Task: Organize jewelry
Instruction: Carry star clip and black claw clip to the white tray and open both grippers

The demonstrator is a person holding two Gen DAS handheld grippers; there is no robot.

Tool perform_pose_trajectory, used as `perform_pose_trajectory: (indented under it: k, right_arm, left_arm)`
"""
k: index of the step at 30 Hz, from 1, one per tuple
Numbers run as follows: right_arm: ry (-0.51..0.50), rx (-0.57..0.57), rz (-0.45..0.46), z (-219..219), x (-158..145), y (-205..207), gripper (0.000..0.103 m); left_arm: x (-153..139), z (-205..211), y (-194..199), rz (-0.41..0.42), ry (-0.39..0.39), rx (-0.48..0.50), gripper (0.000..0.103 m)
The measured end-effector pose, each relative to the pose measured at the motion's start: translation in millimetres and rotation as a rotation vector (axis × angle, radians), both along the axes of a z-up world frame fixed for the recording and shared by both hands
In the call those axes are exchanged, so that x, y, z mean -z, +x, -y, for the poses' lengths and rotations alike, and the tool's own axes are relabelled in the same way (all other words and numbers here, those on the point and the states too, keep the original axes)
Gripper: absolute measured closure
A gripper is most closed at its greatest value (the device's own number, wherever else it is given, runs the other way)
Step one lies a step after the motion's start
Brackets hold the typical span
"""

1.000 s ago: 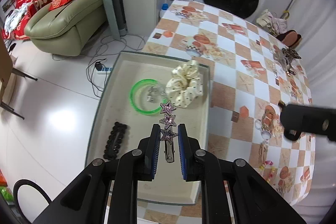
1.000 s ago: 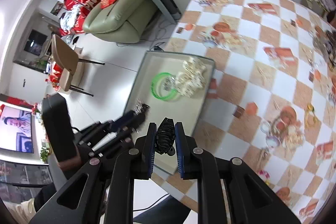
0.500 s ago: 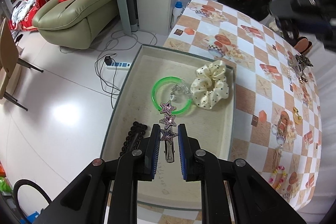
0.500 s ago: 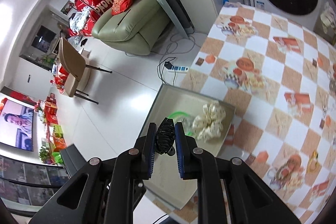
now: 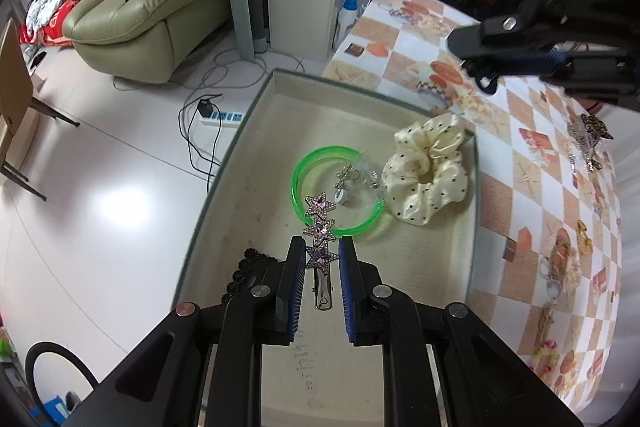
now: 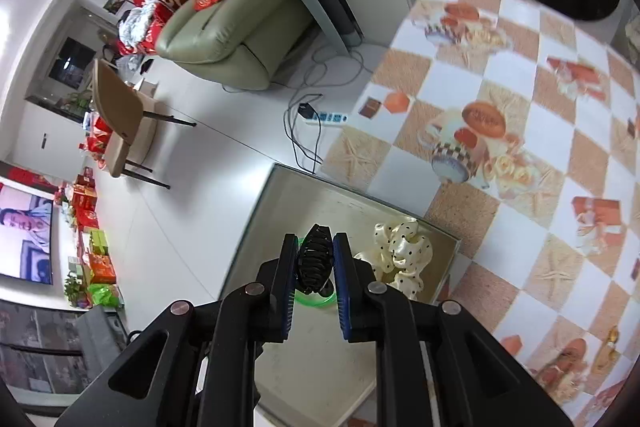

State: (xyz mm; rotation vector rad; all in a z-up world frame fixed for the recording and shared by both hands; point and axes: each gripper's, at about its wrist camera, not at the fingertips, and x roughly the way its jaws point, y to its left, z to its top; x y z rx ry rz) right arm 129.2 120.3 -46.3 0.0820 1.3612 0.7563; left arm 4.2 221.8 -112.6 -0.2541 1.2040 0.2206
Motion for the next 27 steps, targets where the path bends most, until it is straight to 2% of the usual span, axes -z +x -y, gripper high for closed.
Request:
perform_pose_trajectory:
  k: [5,12,25,27]
  right_arm:
    - [-0.001,0.028,-0.054,-8.7,42.2,6.9,0.084]
    - [-0.046,0.034,-0.045,-27.0,81.7,14.2,0.084]
    - [-0.113,0.009,-0.029,-38.5,105.7,12.6,0.083]
    - [-0.113,0.007,-0.039,-40.1,108.4,13.1,0.079]
  left_arm:
    - [23.1,2.2,6.7,-0.027,0.022,0.011,0.082]
    - [44.9,6.4,6.0,-0.067,0.038,0.014,0.082]
    - [51.0,19.3,6.8,-0.091,0.112,0.049,0.081]
    - [50.7,18.9,6.6,-0.096,0.115,0.046,0.081]
